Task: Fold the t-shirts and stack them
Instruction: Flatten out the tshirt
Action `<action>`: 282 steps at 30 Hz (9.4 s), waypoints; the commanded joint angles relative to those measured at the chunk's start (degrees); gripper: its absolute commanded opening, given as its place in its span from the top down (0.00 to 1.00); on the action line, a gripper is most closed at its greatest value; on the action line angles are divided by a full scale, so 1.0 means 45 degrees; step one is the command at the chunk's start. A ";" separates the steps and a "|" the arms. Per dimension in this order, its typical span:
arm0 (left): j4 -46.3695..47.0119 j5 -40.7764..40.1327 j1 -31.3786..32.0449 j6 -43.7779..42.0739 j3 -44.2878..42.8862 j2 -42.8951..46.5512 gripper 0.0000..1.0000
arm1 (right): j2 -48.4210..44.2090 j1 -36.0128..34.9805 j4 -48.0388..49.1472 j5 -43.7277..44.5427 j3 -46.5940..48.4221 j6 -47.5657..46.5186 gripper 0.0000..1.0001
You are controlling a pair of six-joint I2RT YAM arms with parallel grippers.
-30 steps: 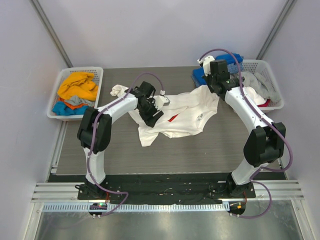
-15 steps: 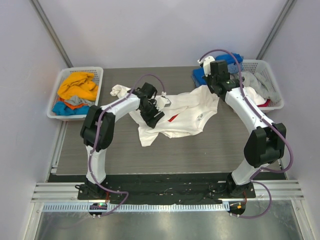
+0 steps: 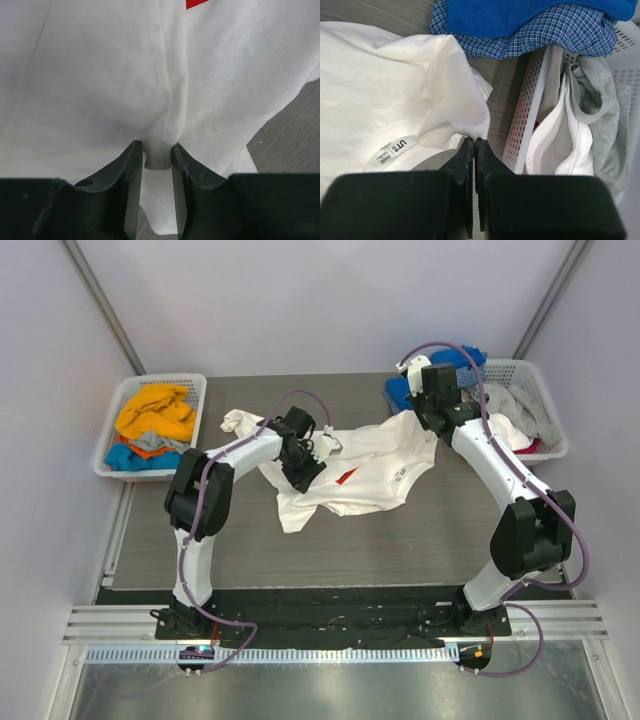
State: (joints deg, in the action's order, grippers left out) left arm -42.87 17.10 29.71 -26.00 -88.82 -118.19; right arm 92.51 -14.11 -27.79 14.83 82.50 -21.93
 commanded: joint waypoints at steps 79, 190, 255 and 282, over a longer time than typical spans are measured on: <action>0.7378 -1.2101 -0.1330 -0.1293 -1.2139 0.2689 1.00 | 0.2354 0.0089 0.3573 0.4302 1.4128 -0.2430 0.99; 0.8825 -1.0580 -0.4182 0.1383 -1.0681 0.6106 1.00 | -0.0143 0.0362 0.7250 0.4086 1.3253 -0.2763 0.99; 0.1741 -0.6235 -0.3049 0.1420 0.4876 1.5995 1.00 | -0.9372 0.0342 -0.2344 0.0568 -0.1193 0.0167 0.99; 0.8688 -0.9953 -0.3185 0.1285 -0.7808 0.7176 1.00 | -0.2685 0.0225 0.6257 0.3169 0.8560 -0.1338 0.99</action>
State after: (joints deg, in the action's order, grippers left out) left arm -10.96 -27.53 15.31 -21.34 -127.46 -98.06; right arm 89.62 -13.08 -8.36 27.75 121.32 -30.72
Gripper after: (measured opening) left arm 0.064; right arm 0.039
